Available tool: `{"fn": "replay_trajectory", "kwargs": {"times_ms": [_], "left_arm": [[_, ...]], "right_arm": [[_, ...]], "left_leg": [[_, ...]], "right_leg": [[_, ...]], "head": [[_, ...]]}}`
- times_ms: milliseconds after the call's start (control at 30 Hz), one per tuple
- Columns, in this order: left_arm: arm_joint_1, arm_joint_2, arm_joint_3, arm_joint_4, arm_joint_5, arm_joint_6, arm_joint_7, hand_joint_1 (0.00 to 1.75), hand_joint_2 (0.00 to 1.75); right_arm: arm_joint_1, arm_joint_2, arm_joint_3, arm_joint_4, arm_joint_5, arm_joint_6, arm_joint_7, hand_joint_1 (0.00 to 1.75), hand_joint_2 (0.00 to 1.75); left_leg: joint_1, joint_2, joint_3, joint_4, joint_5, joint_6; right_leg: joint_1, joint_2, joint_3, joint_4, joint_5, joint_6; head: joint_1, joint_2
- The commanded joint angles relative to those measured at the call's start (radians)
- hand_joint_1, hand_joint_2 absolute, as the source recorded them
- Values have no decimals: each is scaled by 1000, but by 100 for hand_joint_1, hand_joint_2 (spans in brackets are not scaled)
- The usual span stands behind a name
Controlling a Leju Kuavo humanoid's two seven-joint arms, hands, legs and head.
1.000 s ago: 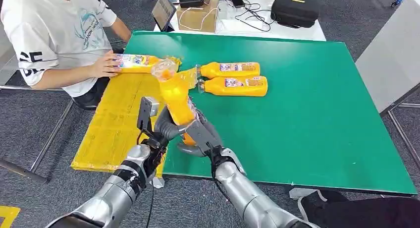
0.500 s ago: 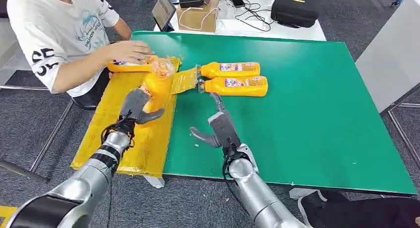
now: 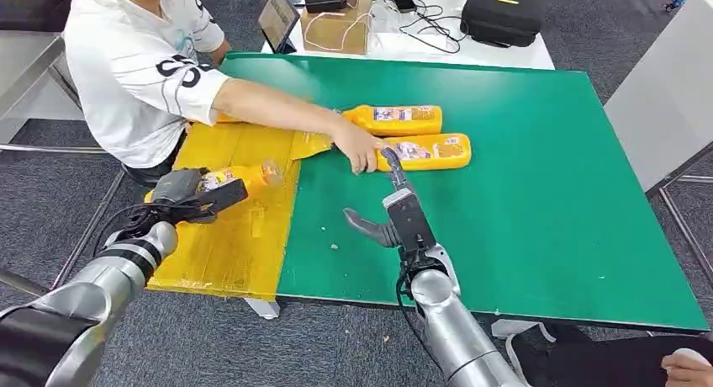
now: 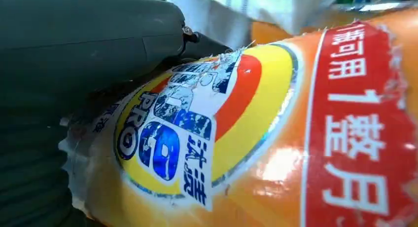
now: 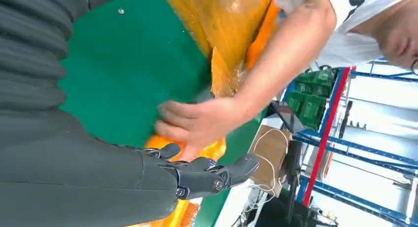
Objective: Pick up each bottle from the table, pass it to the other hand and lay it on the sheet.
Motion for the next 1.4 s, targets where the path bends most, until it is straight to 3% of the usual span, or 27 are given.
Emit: {"fn": "replay_trajectory", "kwargs": {"times_ms": [33, 267, 300, 333, 367, 767, 933, 967, 1200, 1267, 1300, 1367, 1400], "left_arm": [[-99, 42, -183, 116, -125, -157, 66, 175, 175], [-82, 60, -199, 124, -157, -255, 19, 175, 175], [-77, 59, -202, 125, -162, -256, 24, 162, 175], [-68, 55, -195, 123, -161, -242, 36, 5, 175], [-63, 51, -188, 125, -156, -243, 35, 0, 175], [-37, 41, -132, 120, -135, -240, -21, 0, 175], [-13, 45, -35, 106, -68, -186, -110, 0, 175], [1, 44, 23, 96, -19, -156, -165, 0, 0], [5, 47, 28, 96, -19, -154, -172, 0, 0], [28, 43, 101, 75, 44, -115, -252, 0, 0], [48, 41, 156, 63, 93, -102, -315, 0, 0], [75, 31, 223, 46, 150, -74, -373, 0, 0], [79, 18, 253, 44, 173, -73, -364, 0, 0]], "right_arm": [[-28, -20, 1, 12, -3, 24, 1, 0, 175], [-42, -23, 13, 39, -7, 46, 1, 0, 175], [-45, -23, 14, 45, -8, 48, 0, 0, 175], [-47, -24, 15, 51, -8, 51, 0, 0, 175], [-49, -25, 16, 55, -9, 53, 0, 0, 175], [-76, -35, 30, 122, 13, 64, 14, 0, 175], [-91, -53, 57, 161, 61, 58, 48, 0, 175], [-94, -61, 70, 182, 90, 47, 66, 0, 175], [-92, -62, 71, 189, 92, 48, 63, 0, 175], [-95, -80, 97, 212, 149, 26, 99, 0, 175], [-90, -91, 102, 225, 176, 13, 113, 0, 0], [-88, -110, 103, 254, 211, -1, 137, 0, 0], [-83, -122, 98, 268, 229, -15, 153, 0, 175]], "left_leg": [[3, 1, 5, 2, -4, -2], [2, 2, 6, 1, -4, -2], [2, 2, 4, 0, -3, -1], [2, 3, 5, 1, -3, -2], [2, 3, 5, 0, -3, -2], [1, 2, 4, -1, -1, -1], [1, 3, 7, -1, -2, -1], [1, 2, 6, -1, -1, -1], [1, 1, 7, -1, -2, -1], [2, 2, 7, 0, -2, -2], [1, 1, 6, -1, -2, -1], [1, 2, 8, -2, -2, -2], [0, 1, 7, -2, -1, -1]], "right_leg": [[3, 0, 6, 1, -3, -3], [2, 1, 7, 0, -3, -3], [2, 2, 5, 0, -2, -2], [2, 2, 6, 0, -2, -2], [2, 2, 6, 0, -2, -2], [1, 1, 5, -1, -1, -1], [1, 2, 8, -1, -1, -2], [1, 2, 7, -1, -1, -1], [1, 1, 8, 0, -2, -2], [2, 2, 8, -1, -2, -2], [1, 1, 7, -1, -1, -2], [1, 2, 9, -2, -1, -2], [0, 1, 7, -2, -1, -1]], "head": [[0, 0], [0, 0], [0, 0], [0, 0], [0, 0], [0, 0], [0, 0], [0, 0], [0, 0], [0, 0], [0, 0], [0, 0], [0, 0]]}}
